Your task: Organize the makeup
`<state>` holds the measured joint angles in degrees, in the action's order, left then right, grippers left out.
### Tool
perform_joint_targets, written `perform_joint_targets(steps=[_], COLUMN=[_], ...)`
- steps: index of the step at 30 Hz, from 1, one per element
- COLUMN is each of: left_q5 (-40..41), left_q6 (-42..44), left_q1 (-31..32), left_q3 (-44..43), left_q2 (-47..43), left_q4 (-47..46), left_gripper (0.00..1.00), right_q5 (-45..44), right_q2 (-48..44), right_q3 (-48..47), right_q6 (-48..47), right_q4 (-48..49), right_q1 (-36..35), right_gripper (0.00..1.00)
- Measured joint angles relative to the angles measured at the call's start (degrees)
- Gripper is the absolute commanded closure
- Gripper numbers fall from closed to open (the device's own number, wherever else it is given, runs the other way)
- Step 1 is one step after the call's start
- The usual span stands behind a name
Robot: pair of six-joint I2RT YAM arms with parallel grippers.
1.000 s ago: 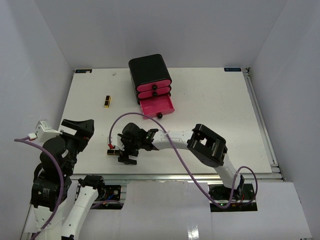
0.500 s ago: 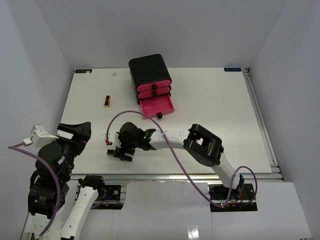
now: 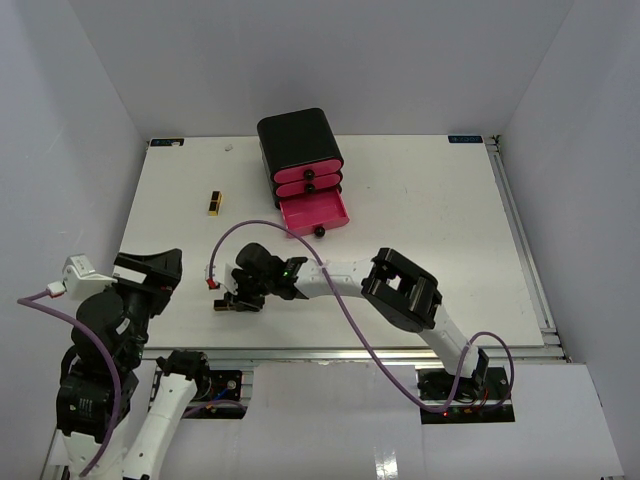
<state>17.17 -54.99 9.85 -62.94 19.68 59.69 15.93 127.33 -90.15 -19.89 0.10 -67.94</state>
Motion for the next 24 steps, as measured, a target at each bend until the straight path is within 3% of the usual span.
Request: perform_joint_targets(steps=[5, 9, 17, 24], left_q5=[-1.5, -4.0, -9.5, -13.7], left_q6=[0.0, 0.6, 4.2, 9.4], left_q1=[0.0, 0.0, 0.0, 0.0], left_q3=[4.0, 9.4, 15.3, 15.7], left_q2=[-0.5, 0.7, 10.3, 20.1], left_q4=[-2.2, -5.4, -14.1, -20.6], left_gripper=[0.19, 0.20, 0.15, 0.09], right_q5=[2.9, 6.2, 10.6, 7.5], right_q2=[-2.9, -10.6, -24.6, -22.6], right_q3=[2.4, 7.9, 9.9, 7.3], right_q6=[-1.2, -5.0, -22.0, -37.5], right_q4=[0.0, -0.8, -5.4, -10.2], right_q1=[2.3, 7.5, 25.0, 32.7], right_gripper=[0.92, 0.92, 0.92, 0.92])
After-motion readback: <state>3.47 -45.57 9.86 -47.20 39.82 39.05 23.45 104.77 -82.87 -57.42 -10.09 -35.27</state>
